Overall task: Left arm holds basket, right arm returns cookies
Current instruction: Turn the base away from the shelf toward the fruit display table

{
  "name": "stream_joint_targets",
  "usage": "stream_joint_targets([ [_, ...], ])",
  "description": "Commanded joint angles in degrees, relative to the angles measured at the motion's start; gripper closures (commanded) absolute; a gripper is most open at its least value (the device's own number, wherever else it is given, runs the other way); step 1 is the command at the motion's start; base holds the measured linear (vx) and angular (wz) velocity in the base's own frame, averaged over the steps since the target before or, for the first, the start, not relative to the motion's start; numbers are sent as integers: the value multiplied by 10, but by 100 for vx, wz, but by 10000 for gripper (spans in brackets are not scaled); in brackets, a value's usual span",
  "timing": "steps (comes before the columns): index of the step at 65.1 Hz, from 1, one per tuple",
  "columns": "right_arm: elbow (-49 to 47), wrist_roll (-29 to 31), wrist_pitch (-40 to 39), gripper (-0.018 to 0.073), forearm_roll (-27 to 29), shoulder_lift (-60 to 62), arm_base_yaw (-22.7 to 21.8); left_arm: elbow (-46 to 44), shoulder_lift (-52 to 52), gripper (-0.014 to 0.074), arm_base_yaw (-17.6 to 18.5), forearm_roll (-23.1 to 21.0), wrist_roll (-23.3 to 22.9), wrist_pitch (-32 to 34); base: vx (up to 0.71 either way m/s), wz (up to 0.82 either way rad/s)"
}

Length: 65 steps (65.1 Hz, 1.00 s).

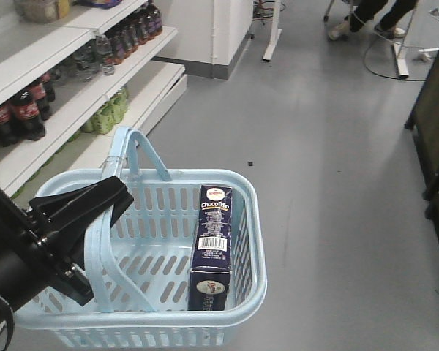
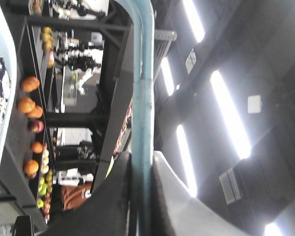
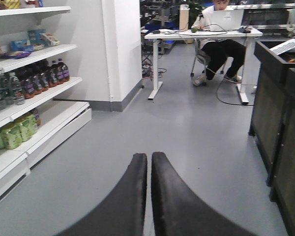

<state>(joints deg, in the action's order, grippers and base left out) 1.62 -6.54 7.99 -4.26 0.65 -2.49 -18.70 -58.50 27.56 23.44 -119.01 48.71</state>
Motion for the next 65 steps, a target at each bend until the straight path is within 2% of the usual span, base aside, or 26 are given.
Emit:
stream_joint_targets([
  [1, 10, 5, -42, 569, -3, 5, -2, -19, 12, 599, 4, -23, -2, 71, 4, -50],
  [27, 10, 5, -42, 569, -3, 5, -2, -19, 12, 599, 4, -24, -2, 71, 5, -38],
  [65, 10, 5, -42, 569, -3, 5, -2, -19, 12, 599, 4, -24, -2, 71, 3, -9],
])
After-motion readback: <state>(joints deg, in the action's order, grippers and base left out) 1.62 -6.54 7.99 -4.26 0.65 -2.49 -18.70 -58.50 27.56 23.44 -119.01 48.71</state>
